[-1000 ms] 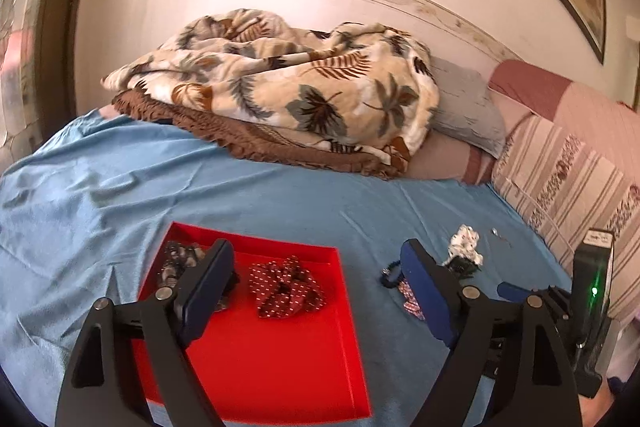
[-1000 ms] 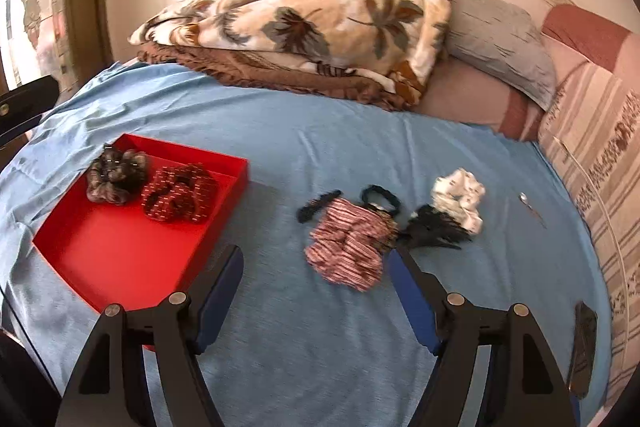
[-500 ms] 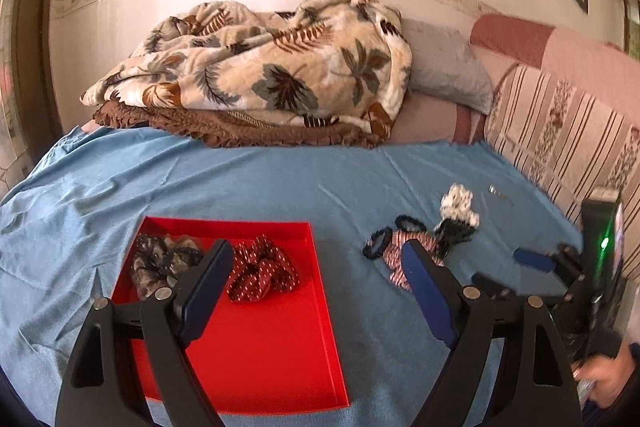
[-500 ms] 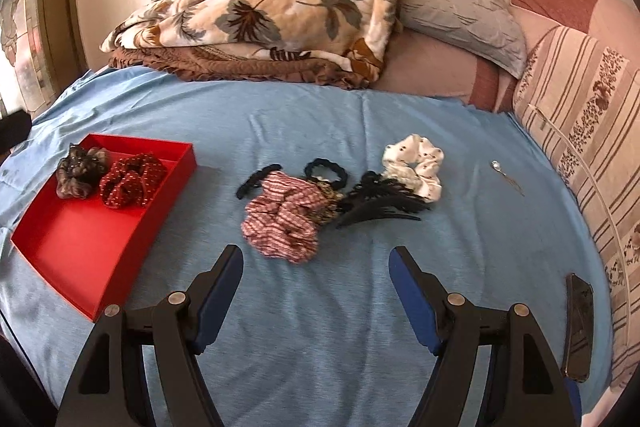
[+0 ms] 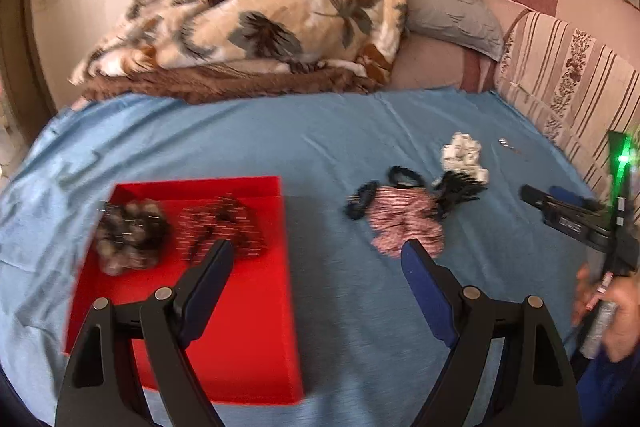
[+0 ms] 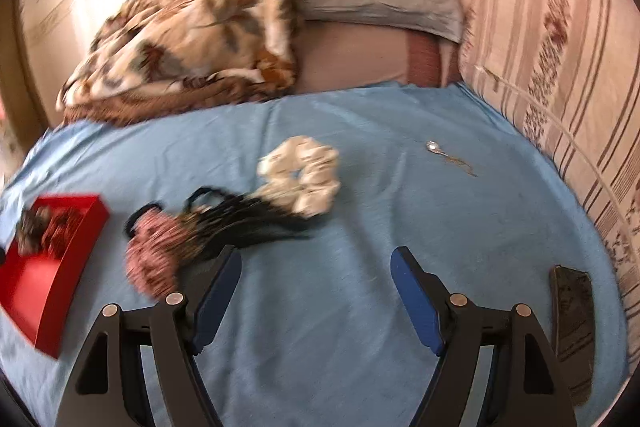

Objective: Organize jewelry
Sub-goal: 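Grasp the red plaid scrunchie with the left tool while the right tool grasps the white polka-dot scrunchie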

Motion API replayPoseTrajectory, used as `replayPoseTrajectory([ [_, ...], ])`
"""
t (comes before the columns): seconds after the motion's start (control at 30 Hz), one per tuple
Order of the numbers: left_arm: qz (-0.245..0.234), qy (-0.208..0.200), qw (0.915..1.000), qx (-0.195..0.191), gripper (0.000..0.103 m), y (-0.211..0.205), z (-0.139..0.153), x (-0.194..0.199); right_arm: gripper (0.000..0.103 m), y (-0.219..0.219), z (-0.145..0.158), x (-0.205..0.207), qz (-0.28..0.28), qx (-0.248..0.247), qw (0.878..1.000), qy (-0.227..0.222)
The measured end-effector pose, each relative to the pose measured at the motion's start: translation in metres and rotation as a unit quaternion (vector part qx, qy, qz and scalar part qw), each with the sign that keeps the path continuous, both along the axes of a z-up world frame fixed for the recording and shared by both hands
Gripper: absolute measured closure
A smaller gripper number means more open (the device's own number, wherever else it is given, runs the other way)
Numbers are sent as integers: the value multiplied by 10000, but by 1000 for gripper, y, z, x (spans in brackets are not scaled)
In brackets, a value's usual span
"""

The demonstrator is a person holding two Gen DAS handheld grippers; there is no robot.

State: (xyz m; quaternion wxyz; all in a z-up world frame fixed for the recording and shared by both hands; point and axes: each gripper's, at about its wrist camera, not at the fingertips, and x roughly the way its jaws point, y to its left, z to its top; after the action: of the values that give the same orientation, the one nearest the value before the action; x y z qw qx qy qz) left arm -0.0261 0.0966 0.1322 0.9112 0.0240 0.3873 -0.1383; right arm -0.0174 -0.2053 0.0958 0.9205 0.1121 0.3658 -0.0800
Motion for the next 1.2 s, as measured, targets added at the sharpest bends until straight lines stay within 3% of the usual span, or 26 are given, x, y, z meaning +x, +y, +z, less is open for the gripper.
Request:
replayPoseTrajectory([
  [0.1, -74, 199, 9997, -123, 18, -25, -8, 18, 22, -29, -10, 23, -19, 786, 9969, 44],
  [0.2, -120, 408, 9991, -69, 18, -47, -20, 36, 22, -43, -12, 45, 114, 1203, 9927, -57],
  [0.47, -170, 934, 9954, 136, 18, -93, -66, 73, 22, -34, -32, 99, 561, 1202, 9911, 148],
  [0.57, -205, 1110, 9935, 123, 18, -101, -78, 81, 28, -35, -41, 114, 585, 1158, 9913, 231],
  [0.67, -250, 1280, 9914, 64, 18, -109, -89, 85, 48, -34, -51, 126, 644, 1169, 9905, 338],
  [0.73, -254, 1329, 9908, 61, 19, -111, -93, 86, 73, -34, -56, 130, 711, 1235, 9889, 412],
  [0.8, -279, 1346, 9905, 99, 35, -115, -95, 87, 86, -33, -59, 133, 735, 1280, 9879, 466],
  [0.87, -260, 1419, 9894, 176, 77, -116, -97, 88, 91, -34, -56, 132, 716, 1324, 9878, 410],
  [0.9, -248, 1454, 9889, 155, 84, -115, -97, 89, 93, -35, -53, 131, 694, 1344, 9879, 358],
  [1.03, -249, 1368, 9903, -19, 90, -107, -86, 81, 94, -36, -35, 122, 580, 1315, 9896, 93],
  [1.2, -365, 976, 9942, -259, 91, -91, -45, 54, 95, -33, -9, 105, 476, 1220, 9911, -253],
])
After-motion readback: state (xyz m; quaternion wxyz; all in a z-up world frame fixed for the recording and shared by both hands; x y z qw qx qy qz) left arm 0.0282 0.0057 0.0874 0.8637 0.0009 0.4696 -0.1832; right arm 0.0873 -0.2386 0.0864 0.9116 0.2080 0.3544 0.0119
